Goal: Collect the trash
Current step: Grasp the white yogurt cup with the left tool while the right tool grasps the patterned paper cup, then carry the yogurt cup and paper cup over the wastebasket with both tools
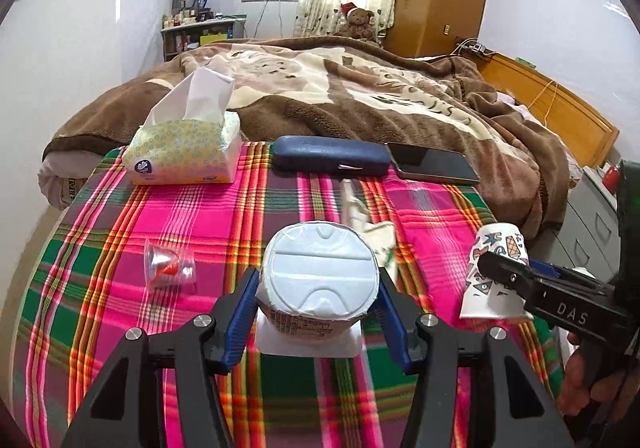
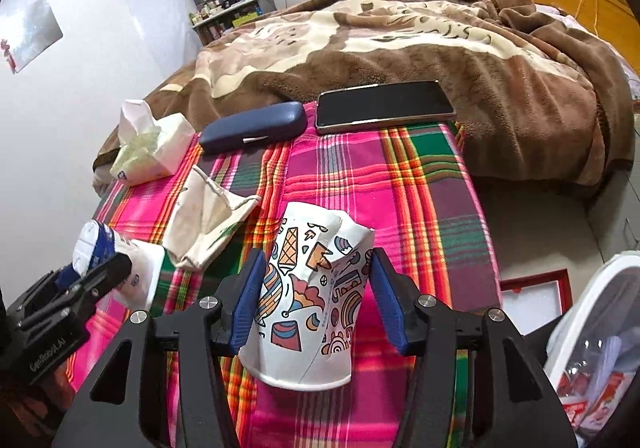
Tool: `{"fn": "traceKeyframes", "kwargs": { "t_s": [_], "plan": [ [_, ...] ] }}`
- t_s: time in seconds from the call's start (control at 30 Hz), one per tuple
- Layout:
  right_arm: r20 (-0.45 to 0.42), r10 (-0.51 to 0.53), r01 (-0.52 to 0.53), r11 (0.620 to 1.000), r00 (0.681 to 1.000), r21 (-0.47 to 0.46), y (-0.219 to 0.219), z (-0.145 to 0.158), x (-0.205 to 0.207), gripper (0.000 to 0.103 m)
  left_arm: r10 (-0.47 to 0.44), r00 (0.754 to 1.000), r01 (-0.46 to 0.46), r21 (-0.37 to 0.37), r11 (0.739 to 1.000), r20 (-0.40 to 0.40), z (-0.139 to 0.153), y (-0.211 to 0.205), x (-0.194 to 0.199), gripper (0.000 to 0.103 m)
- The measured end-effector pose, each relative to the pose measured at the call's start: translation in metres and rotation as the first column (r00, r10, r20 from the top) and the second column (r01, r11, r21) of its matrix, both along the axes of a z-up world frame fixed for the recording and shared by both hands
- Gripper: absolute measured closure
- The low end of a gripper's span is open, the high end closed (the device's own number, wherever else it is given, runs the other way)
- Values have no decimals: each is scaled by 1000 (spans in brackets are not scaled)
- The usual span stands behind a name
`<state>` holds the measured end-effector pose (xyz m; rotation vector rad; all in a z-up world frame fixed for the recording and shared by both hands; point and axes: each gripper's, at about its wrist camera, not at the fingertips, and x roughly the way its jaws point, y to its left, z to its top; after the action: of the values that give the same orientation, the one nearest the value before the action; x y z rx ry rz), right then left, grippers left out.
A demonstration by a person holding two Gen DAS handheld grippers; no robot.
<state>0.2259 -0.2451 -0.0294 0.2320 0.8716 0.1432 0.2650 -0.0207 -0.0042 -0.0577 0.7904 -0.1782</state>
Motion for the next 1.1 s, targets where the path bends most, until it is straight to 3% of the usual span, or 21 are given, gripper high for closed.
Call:
{"fn": "traceKeyframes", "kwargs": {
  "t_s": [0.6, 1.1],
  "plan": [
    [78, -92, 90, 996, 993, 28, -44, 25, -63, 49, -107, 993, 107, -7, 994, 53, 27, -47, -71, 47],
    [116, -241, 239, 971, 964, 33, -112, 32, -114, 49, -284, 955, 286, -12, 958, 89, 45, -133, -114, 47]
  ]
}}
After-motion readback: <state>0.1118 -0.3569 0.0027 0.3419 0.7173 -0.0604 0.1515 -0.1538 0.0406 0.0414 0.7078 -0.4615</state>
